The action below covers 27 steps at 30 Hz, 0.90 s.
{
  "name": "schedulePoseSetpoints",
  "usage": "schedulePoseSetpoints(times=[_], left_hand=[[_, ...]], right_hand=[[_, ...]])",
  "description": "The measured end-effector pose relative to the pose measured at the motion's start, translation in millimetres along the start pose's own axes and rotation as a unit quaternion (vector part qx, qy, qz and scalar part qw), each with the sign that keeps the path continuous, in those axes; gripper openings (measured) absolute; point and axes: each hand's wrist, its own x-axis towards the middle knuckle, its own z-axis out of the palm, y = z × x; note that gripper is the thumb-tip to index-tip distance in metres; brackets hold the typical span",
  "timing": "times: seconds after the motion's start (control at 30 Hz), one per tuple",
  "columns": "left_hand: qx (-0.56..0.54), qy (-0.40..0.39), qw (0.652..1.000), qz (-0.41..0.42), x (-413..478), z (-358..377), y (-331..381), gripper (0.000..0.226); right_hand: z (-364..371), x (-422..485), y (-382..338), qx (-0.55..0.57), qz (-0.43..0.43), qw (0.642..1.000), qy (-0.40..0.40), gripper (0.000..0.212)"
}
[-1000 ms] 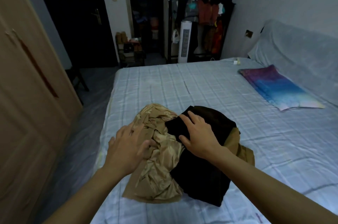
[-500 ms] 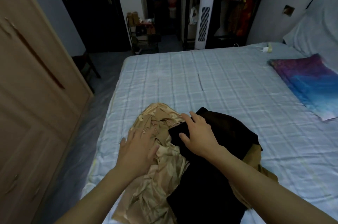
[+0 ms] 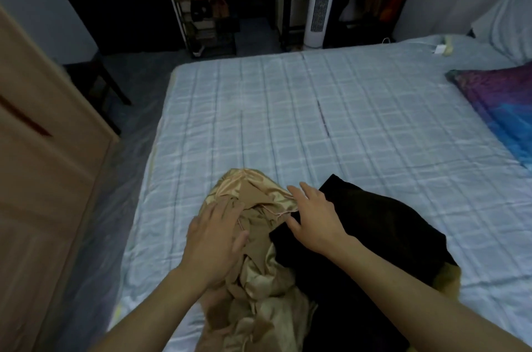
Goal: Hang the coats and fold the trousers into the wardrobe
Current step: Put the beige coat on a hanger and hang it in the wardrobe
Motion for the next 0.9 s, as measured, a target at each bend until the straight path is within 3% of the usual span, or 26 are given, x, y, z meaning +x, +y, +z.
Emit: schedulePoseSetpoints(times=[0.33, 0.43, 0.5, 0.67, 0.77, 0.9], left_hand=[[-0.003, -0.051, 0.996, 0.072, 142, 123, -51, 0.061], [-0.005, -0.03, 0.992, 0.123, 170, 163, -61, 0.052], [0.005, -0.026, 0.987, 0.156, 188, 186, -68, 0.049], [0.08, -0.161, 0.969, 0.171, 220, 226, -97, 0.062], [0.111, -0.124, 0.968, 0.189, 221, 238, -102, 0.043], [0.096, -0.051, 0.971, 0.211, 216, 236, -99, 0.01]], right_hand=[[125, 130, 46, 0.021, -0.004, 0.999, -0.046, 0.048], [167, 152, 55, 0.011, -0.011, 0.998, -0.059, 0.062], [194, 161, 61, -0.01, -0.008, 0.996, -0.093, 0.058], [240, 170, 67, -0.056, 0.022, 0.995, -0.085, 0.053], [245, 176, 64, -0.079, 0.014, 0.996, -0.032, 0.038], [230, 171, 55, -0.047, -0.001, 0.996, -0.078, 0.038]])
